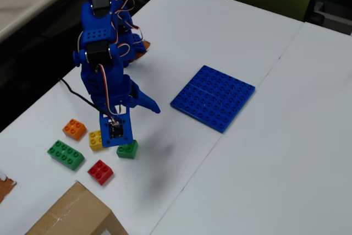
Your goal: Pick up the 2x2 green block and go up the 8x8 blue block.
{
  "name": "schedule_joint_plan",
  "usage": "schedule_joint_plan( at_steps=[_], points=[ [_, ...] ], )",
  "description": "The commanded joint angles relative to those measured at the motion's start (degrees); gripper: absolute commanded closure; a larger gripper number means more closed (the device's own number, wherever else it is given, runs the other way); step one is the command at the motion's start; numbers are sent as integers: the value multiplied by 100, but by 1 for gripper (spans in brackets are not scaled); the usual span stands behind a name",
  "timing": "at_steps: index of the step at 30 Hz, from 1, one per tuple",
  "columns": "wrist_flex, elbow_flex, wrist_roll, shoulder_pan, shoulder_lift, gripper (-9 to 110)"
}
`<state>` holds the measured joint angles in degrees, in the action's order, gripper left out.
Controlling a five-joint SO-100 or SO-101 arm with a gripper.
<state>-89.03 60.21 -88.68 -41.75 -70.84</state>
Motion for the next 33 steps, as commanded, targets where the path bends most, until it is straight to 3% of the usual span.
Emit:
schedule_joint_plan(
  at_steps=[1,6,20,33],
  points=[
    [123,-466,18,-79,79,61],
    [105,-765,325,-202,343,56],
    [9,-2109,264,-606,1529,60],
    [114,-2303,44,-747,2083,65]
  ],
)
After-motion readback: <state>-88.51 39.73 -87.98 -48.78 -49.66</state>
